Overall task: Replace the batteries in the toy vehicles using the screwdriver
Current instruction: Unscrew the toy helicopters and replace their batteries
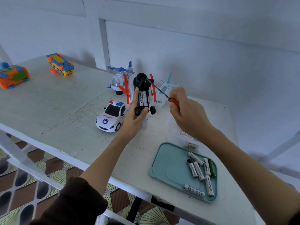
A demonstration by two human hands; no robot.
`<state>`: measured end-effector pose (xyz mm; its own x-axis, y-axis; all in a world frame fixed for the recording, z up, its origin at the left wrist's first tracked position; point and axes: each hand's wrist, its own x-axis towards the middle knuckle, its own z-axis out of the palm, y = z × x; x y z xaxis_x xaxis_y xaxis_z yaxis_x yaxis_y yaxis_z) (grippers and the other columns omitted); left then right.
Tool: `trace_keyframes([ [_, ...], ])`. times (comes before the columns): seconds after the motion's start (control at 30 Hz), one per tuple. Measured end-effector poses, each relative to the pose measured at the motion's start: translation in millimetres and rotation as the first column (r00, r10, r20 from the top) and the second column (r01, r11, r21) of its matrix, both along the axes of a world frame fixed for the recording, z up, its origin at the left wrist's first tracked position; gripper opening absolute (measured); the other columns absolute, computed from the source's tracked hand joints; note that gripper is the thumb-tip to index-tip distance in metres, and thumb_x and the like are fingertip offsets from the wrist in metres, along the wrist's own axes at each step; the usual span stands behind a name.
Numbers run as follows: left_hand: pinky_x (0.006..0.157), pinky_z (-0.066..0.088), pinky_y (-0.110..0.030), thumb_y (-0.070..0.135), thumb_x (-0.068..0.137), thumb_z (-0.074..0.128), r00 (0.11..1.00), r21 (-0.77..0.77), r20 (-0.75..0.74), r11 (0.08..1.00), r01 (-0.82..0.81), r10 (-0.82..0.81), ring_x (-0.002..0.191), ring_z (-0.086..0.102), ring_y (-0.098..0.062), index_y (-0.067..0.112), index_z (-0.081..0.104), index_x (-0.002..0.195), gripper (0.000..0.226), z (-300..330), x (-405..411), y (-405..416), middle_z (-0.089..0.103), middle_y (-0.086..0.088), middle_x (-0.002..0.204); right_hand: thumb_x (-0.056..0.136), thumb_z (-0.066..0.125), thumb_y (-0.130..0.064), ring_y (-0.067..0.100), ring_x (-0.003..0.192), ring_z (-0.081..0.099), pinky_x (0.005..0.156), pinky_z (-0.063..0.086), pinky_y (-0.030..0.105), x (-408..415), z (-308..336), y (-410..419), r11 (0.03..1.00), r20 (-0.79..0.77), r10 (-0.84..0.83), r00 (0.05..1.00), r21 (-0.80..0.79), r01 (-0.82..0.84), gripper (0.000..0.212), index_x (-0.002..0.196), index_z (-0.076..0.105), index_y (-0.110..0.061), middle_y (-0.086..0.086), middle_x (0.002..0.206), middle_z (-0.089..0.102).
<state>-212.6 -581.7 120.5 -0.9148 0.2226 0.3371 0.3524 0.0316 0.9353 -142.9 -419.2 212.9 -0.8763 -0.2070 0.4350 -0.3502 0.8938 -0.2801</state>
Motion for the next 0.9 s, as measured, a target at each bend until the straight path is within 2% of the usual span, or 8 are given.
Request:
trace_keyframes([
  [0.13, 0.112, 0.033, -0.032, 0.023, 0.098, 0.047, 0.999, 0.047, 0.022, 0.999, 0.023, -0.024, 0.133, 0.037, 0.003, 0.049, 0.007, 0.142, 0.065, 2, -1, -3, 0.028, 0.017, 0.152, 0.096, 0.034, -0.019, 0.01, 0.044, 0.035, 0.046, 0.026, 0.027, 6, -4, -1, 0.998, 0.028, -0.007, 1.0, 0.063, 0.005, 0.013, 0.103, 0.043, -0.013, -0.013, 0.061, 0.039],
  [0.23, 0.101, 0.04, -0.023, 0.018, 0.098, 0.046, 0.998, -0.011, 0.025, 0.998, 0.06, -0.059, 0.114, 0.045, 0.018, 0.046, 0.006, 0.141, 0.065, 2, -3, -4, 0.037, 0.046, 0.131, 0.098, 0.031, -0.019, 0.01, 0.046, 0.036, 0.045, 0.024, 0.022, 2, -4, -2, 0.992, 0.073, -0.041, 0.996, 0.124, 0.032, 0.016, 0.108, 0.042, -0.011, -0.007, 0.076, 0.041],
  [0.4, 0.112, 0.026, -0.022, 0.027, 0.096, 0.048, 0.989, -0.122, 0.014, 0.982, 0.146, -0.145, 0.128, 0.031, 0.018, 0.056, 0.011, 0.136, 0.061, 6, -3, 0, 0.026, 0.041, 0.137, 0.097, 0.032, -0.018, 0.011, 0.044, 0.036, 0.045, 0.024, 0.025, -12, -6, 2, 0.988, 0.036, -0.129, 0.991, 0.088, 0.125, 0.014, 0.107, 0.041, -0.013, -0.01, 0.056, 0.037],
  [0.57, 0.099, 0.031, -0.013, 0.018, 0.1, 0.046, 0.984, -0.196, 0.045, 0.965, 0.177, -0.171, 0.114, 0.043, 0.016, 0.057, 0.012, 0.136, 0.062, 9, -4, 1, 0.036, 0.057, 0.118, 0.097, 0.033, -0.016, 0.015, 0.043, 0.036, 0.045, 0.025, 0.026, -12, -7, 9, 0.988, 0.001, -0.145, 0.989, 0.058, 0.145, 0.01, 0.103, 0.04, -0.013, -0.006, 0.053, 0.038],
  [0.63, 0.092, 0.032, -0.014, 0.025, 0.099, 0.047, 0.982, -0.212, 0.035, 0.959, 0.19, -0.187, 0.103, 0.045, 0.013, 0.059, 0.013, 0.137, 0.061, 6, -6, 1, 0.041, 0.053, 0.112, 0.096, 0.033, -0.016, 0.017, 0.044, 0.036, 0.045, 0.024, 0.026, -10, -9, 13, 0.987, 0.005, -0.15, 0.989, 0.052, 0.149, 0.009, 0.102, 0.039, -0.013, -0.005, 0.054, 0.039],
  [0.73, 0.084, 0.031, -0.019, 0.035, 0.097, 0.05, 0.976, -0.257, 0.017, 0.943, 0.213, -0.216, 0.093, 0.04, 0.006, 0.061, 0.014, 0.139, 0.061, 5, -14, 1, 0.039, 0.03, 0.105, 0.095, 0.035, -0.015, 0.021, 0.046, 0.04, 0.045, 0.027, 0.027, -7, -13, 22, 0.988, 0.02, -0.156, 0.988, 0.017, 0.155, 0.009, 0.104, 0.039, -0.013, 0.0, 0.058, 0.047],
  [0.8, 0.089, 0.033, -0.027, 0.042, 0.094, 0.05, 0.974, -0.309, 0.012, 0.926, 0.218, -0.226, 0.099, 0.037, -0.008, 0.064, 0.015, 0.138, 0.061, 9, -22, -1, 0.035, 0.023, 0.104, 0.094, 0.037, -0.014, 0.022, 0.048, 0.043, 0.046, 0.03, 0.027, -3, -16, 29, 0.99, 0.031, -0.142, 0.989, -0.017, 0.143, 0.008, 0.102, 0.039, -0.013, 0.004, 0.062, 0.054],
  [0.9, 0.097, 0.033, -0.027, 0.039, 0.094, 0.051, 0.968, -0.359, -0.021, 0.905, 0.228, -0.252, 0.105, 0.039, -0.009, 0.064, 0.015, 0.137, 0.061, 21, -33, 1, 0.037, 0.014, 0.119, 0.092, 0.041, -0.014, 0.017, 0.046, 0.04, 0.049, 0.033, 0.029, 3, -16, 38, 0.993, 0.103, -0.11, 0.988, -0.033, 0.114, 0.008, 0.092, 0.036, -0.02, 0.004, 0.061, 0.056],
])
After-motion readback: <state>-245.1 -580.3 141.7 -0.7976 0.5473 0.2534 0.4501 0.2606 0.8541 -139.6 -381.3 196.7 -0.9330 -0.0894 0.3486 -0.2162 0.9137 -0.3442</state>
